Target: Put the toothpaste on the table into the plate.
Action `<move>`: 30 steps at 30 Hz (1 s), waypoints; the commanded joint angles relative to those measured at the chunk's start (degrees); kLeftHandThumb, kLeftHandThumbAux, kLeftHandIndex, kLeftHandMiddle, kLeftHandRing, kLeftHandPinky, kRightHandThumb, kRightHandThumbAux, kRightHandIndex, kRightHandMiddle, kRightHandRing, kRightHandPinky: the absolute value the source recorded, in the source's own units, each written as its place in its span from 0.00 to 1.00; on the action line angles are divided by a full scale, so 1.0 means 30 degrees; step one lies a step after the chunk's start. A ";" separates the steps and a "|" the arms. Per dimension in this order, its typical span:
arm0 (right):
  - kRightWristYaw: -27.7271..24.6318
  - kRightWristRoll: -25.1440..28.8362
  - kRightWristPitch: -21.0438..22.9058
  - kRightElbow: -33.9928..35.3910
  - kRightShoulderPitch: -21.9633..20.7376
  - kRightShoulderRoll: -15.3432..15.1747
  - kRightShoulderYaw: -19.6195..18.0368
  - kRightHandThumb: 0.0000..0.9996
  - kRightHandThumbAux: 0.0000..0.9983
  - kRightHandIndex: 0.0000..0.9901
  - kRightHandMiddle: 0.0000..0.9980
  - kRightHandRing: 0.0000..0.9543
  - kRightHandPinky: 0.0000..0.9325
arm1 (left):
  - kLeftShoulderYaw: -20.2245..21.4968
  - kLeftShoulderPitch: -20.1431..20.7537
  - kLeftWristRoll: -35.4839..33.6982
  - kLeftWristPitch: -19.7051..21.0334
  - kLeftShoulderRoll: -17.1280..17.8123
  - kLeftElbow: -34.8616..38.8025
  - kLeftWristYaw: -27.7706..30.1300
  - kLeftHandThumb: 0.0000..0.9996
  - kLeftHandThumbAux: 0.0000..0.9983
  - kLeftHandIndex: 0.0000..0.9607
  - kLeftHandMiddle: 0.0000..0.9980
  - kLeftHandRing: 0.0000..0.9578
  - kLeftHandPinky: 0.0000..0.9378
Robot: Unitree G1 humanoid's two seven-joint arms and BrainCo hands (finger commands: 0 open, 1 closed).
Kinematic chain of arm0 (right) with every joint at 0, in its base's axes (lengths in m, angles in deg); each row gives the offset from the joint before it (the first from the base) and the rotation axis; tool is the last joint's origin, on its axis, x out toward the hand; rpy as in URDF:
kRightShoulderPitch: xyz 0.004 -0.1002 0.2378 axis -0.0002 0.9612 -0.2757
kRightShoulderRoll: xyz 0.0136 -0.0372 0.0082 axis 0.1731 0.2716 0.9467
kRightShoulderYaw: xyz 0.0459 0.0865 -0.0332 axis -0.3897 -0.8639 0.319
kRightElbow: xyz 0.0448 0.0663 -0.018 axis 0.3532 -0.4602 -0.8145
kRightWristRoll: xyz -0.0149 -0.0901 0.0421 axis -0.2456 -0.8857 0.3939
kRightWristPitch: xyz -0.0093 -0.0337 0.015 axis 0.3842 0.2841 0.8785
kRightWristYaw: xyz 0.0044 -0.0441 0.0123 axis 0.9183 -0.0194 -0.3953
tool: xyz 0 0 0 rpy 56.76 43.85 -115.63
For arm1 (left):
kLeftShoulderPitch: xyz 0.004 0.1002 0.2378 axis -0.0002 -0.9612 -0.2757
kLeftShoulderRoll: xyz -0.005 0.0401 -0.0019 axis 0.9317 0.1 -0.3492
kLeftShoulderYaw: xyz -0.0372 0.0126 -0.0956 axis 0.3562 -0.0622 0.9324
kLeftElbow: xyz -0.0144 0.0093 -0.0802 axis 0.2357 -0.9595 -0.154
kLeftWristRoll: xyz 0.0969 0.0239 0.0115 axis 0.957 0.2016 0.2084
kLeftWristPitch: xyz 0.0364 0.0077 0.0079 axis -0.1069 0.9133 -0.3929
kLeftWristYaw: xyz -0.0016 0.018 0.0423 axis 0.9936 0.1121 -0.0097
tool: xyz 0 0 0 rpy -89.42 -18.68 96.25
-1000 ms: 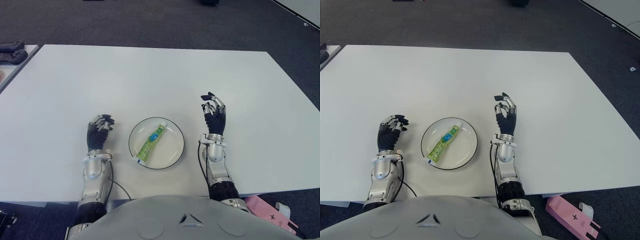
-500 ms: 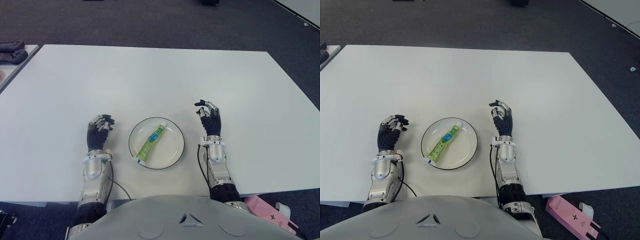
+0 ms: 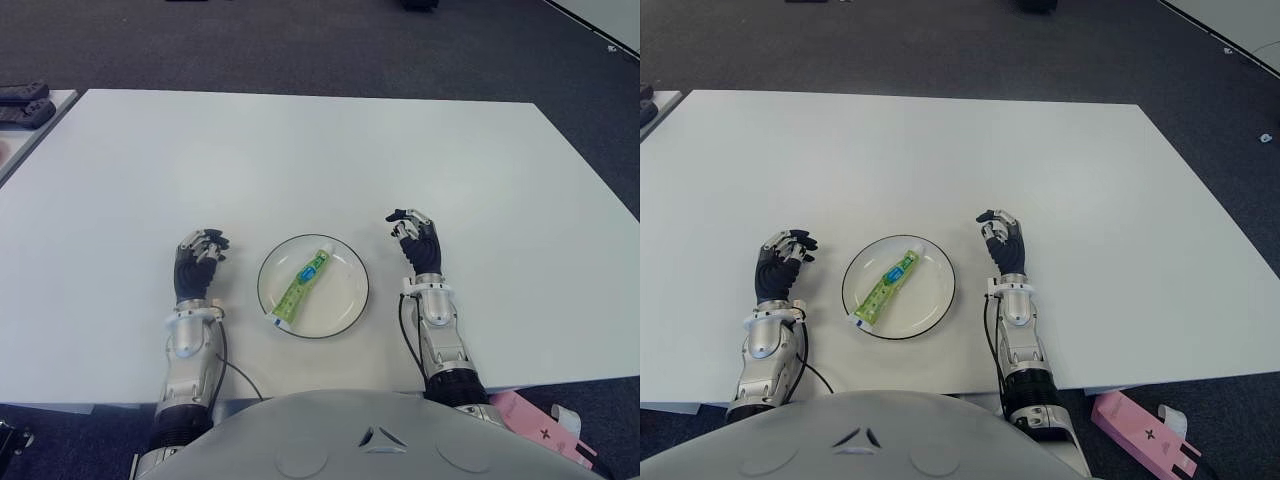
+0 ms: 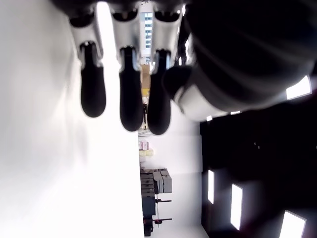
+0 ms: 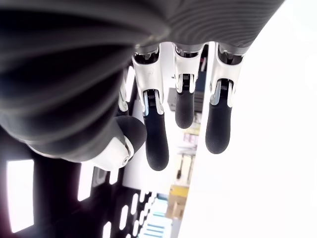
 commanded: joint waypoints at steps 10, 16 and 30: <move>-0.0910 -0.0100 0.2586 0.0649 0.0737 -0.0339 0.0320 0.71 0.73 0.43 0.46 0.47 0.47 | -0.0093 -0.0373 -0.0096 0.0148 -0.0139 -0.0965 0.0153 0.71 0.72 0.45 0.51 0.52 0.56; -0.1202 0.0147 0.2896 0.0470 0.0841 -0.0321 0.0312 0.71 0.73 0.43 0.46 0.47 0.47 | -0.0091 -0.0391 -0.0103 0.0116 -0.0119 -0.1009 0.0164 0.71 0.72 0.45 0.51 0.52 0.56; -0.1129 0.0172 0.3623 0.0777 0.1336 0.0027 0.0334 0.72 0.73 0.43 0.44 0.45 0.45 | -0.0097 -0.0416 -0.0122 0.0171 -0.0103 -0.1018 0.0169 0.71 0.72 0.45 0.50 0.52 0.56</move>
